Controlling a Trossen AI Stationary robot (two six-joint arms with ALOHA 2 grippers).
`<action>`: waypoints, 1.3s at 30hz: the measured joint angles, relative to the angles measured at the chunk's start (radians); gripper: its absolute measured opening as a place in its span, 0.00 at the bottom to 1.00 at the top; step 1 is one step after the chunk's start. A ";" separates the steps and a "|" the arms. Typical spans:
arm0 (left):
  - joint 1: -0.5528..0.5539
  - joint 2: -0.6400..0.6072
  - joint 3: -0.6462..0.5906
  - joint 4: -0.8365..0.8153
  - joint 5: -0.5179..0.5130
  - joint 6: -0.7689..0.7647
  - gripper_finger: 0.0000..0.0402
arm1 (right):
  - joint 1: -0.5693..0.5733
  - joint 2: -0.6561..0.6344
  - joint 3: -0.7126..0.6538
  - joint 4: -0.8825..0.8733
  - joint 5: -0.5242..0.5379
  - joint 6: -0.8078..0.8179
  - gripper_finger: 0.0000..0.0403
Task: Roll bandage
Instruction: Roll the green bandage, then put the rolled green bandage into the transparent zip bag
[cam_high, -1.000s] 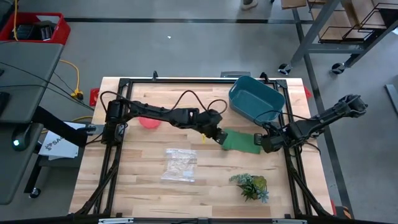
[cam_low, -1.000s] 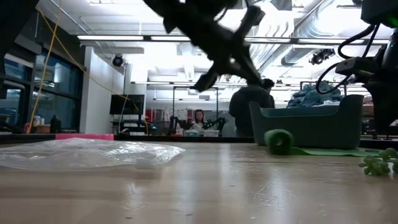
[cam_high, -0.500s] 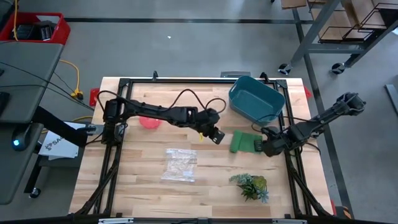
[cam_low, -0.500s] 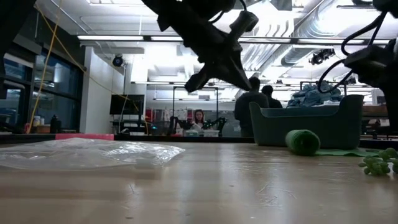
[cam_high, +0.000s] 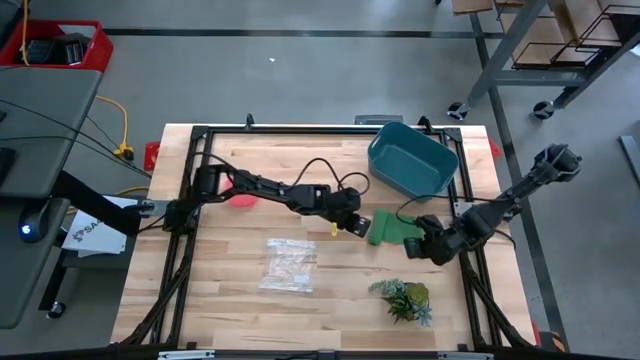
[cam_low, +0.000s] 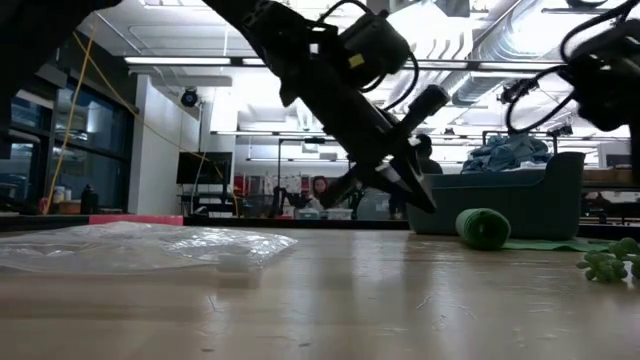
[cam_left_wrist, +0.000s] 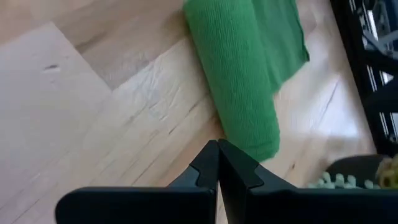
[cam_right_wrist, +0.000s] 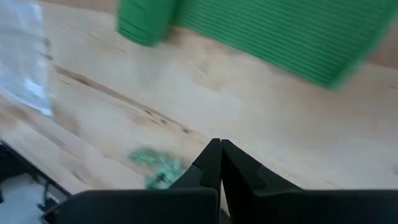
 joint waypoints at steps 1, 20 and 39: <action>0.000 0.009 0.008 0.002 -0.004 -0.011 0.00 | 0.016 0.000 0.000 -0.012 -0.001 0.016 0.00; -0.022 0.191 0.254 0.178 0.060 -0.097 0.00 | 0.133 -0.014 0.016 -0.134 0.140 0.120 0.00; 0.116 -0.179 0.281 -0.033 0.144 0.460 0.00 | 0.153 -0.020 0.240 -0.543 0.208 0.124 0.00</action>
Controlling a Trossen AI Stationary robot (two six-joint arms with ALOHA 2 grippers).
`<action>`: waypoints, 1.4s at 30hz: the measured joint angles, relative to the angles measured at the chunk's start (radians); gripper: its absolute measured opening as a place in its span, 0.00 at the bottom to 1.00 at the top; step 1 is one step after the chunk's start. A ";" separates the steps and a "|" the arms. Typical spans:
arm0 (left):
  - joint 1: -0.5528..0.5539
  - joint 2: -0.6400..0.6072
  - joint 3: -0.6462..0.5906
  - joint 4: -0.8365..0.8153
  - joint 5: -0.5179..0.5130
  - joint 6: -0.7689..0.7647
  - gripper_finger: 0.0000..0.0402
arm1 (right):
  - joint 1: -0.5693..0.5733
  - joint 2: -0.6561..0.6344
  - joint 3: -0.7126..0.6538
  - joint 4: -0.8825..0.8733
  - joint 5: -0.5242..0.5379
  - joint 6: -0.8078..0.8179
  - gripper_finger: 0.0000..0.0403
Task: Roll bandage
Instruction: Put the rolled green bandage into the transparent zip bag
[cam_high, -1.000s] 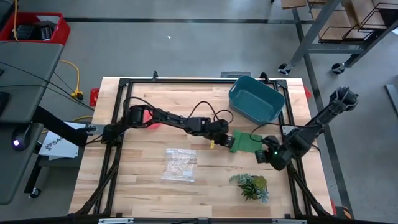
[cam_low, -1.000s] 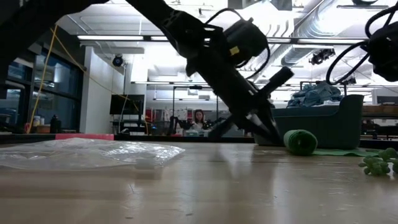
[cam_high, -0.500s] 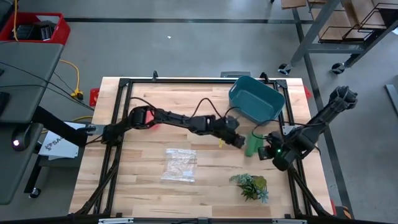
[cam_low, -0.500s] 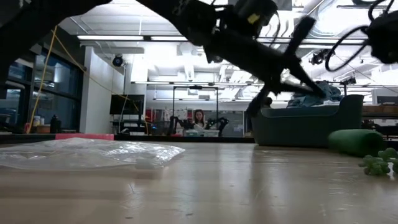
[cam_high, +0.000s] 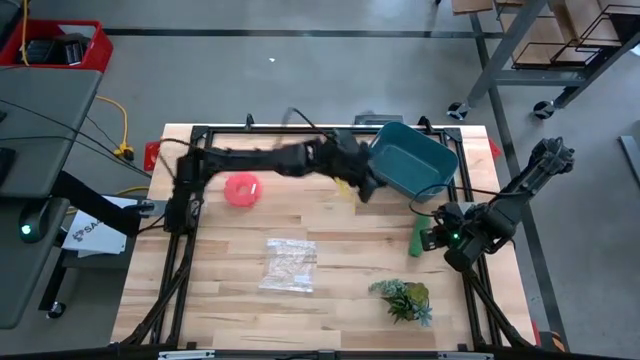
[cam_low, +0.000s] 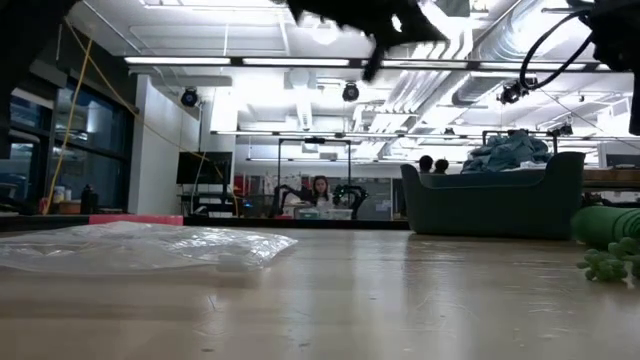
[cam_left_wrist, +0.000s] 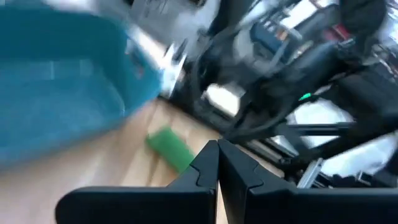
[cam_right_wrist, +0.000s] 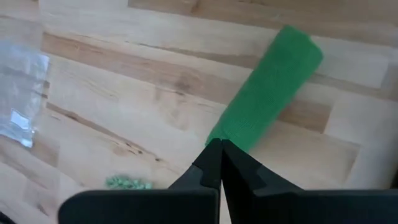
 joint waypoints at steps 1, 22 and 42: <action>0.006 -0.040 0.000 -0.026 0.014 0.050 0.00 | -0.001 0.002 0.000 0.009 0.001 0.000 0.00; -0.469 -0.569 -0.661 -0.536 0.075 0.102 0.26 | -0.151 0.016 -0.001 0.157 0.030 -0.190 0.05; -0.629 -0.217 -0.673 -0.442 -0.245 0.220 0.70 | -0.180 0.016 -0.001 0.154 -0.049 -0.301 0.19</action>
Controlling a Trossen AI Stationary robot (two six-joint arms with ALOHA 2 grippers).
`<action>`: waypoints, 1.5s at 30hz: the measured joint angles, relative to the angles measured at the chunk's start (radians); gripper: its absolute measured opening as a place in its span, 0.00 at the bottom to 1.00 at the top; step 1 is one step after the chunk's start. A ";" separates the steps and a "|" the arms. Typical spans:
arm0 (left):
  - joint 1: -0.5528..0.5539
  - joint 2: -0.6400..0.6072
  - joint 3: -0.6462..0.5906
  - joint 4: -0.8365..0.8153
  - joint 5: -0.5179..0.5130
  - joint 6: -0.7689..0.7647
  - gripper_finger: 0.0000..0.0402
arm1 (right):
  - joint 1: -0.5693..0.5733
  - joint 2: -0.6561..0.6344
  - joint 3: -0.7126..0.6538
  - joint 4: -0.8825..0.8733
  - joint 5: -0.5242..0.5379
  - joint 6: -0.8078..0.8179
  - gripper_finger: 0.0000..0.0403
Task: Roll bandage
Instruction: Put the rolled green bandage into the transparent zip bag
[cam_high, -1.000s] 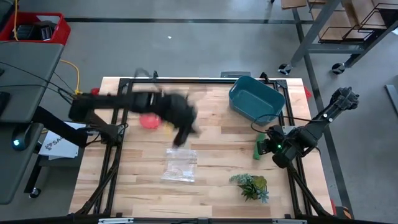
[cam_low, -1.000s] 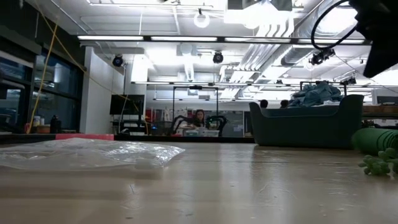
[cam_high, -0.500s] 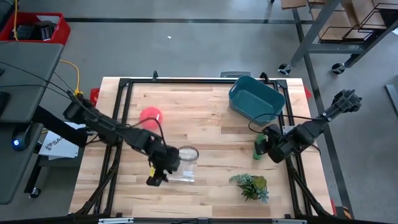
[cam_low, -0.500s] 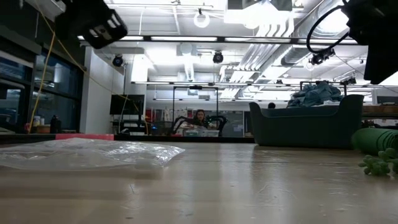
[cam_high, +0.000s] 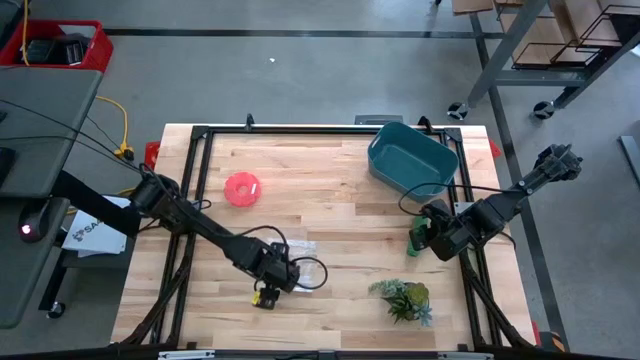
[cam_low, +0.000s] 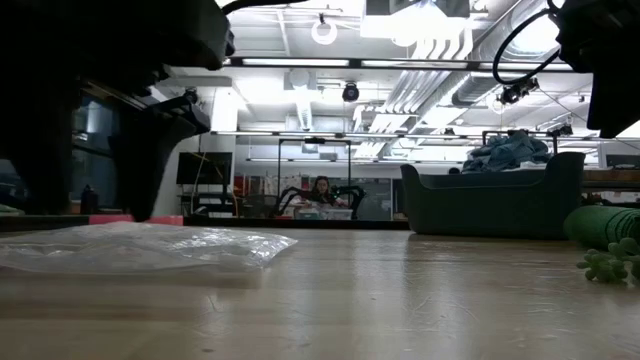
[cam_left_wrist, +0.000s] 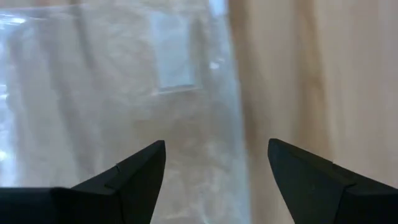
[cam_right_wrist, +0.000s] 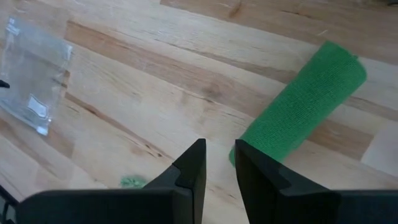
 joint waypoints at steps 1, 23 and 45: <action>-0.004 0.007 0.001 -0.001 -0.027 -0.016 0.70 | 0.000 0.000 0.000 0.000 0.000 -0.006 0.19; -0.071 0.041 0.085 -0.071 -0.100 -0.120 0.70 | 0.000 0.000 -0.001 -0.016 0.002 -0.048 0.19; -0.128 0.100 0.084 -0.082 -0.241 -0.081 0.64 | 0.000 0.000 -0.001 -0.017 0.001 -0.048 0.19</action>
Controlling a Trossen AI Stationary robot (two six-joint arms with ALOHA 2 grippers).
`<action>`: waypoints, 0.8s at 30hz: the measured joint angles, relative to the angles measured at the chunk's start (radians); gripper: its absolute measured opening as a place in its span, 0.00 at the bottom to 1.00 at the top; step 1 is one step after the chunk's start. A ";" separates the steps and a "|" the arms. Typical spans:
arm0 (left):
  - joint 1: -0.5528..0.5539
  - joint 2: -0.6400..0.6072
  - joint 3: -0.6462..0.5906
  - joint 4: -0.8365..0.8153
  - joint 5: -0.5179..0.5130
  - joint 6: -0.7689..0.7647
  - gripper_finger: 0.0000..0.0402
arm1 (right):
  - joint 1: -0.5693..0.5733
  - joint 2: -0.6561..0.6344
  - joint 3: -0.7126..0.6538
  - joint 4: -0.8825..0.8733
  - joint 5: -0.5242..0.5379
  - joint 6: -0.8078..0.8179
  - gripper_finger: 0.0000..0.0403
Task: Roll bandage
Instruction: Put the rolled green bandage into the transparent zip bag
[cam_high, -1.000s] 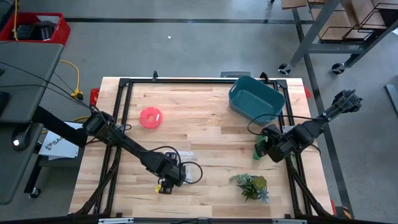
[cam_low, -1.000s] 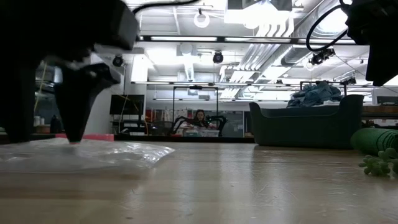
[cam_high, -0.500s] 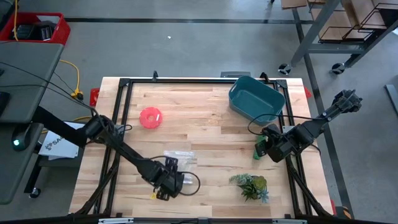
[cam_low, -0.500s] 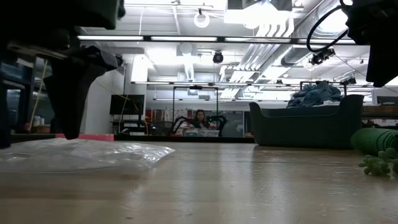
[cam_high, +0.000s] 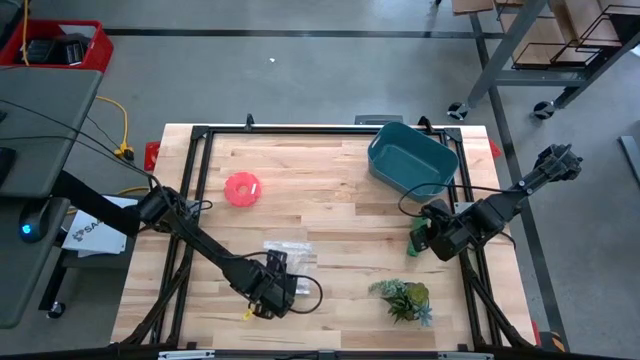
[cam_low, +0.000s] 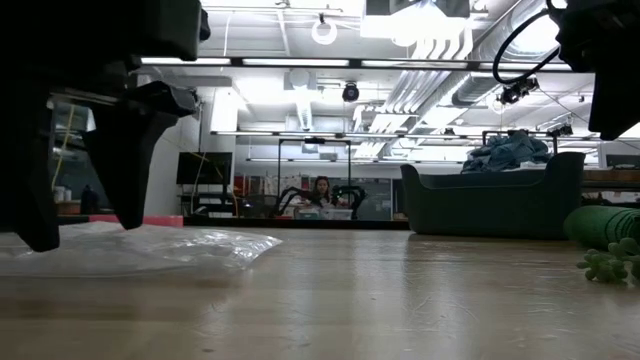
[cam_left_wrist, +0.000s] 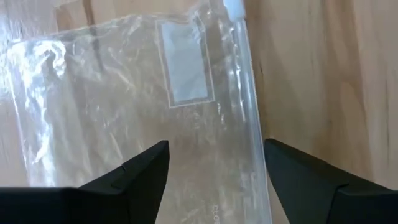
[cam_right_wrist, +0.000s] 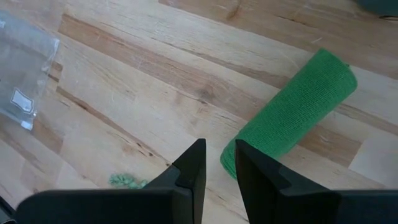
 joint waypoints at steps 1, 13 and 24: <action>-0.003 0.000 0.000 0.000 0.000 0.009 0.63 | 0.000 0.000 0.000 0.000 0.000 0.000 0.19; -0.006 0.000 0.000 0.005 -0.069 0.040 0.37 | 0.000 0.000 0.000 -0.002 0.000 0.001 0.19; 0.095 -0.026 0.018 -0.061 -0.009 -0.030 0.00 | 0.000 -0.001 0.013 -0.002 0.000 -0.002 0.19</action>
